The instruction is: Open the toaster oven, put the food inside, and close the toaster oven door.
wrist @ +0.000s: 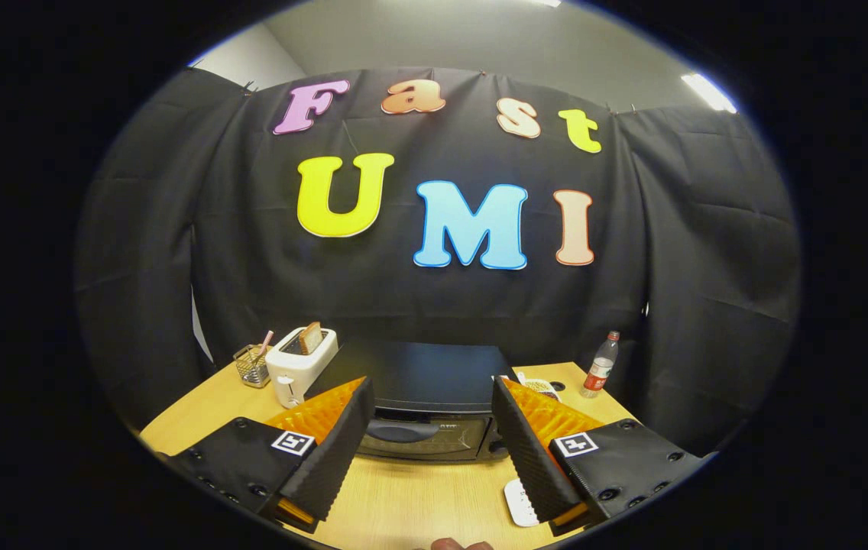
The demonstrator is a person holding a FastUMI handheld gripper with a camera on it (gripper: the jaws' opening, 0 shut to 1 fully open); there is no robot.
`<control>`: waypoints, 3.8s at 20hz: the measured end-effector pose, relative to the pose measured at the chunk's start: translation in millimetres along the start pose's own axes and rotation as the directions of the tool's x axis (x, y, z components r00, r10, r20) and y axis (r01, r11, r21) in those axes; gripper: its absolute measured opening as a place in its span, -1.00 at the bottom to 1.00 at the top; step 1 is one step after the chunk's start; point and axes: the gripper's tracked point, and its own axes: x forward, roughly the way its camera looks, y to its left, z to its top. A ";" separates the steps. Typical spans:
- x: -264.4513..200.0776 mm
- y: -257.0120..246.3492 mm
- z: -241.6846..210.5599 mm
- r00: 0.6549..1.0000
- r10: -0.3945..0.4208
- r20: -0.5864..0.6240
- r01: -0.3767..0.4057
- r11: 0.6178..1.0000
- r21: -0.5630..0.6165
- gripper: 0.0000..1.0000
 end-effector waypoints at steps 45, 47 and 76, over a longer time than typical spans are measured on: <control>22.0 47.4 -188.2 0.884 0.117 -0.454 -0.121 0.992 0.020 0.95; 14.2 47.0 -206.5 0.868 0.126 -0.480 -0.147 0.989 -0.007 0.94; 4.3 -258.5 -281.8 0.606 0.074 -0.792 -0.113 0.994 0.007 0.97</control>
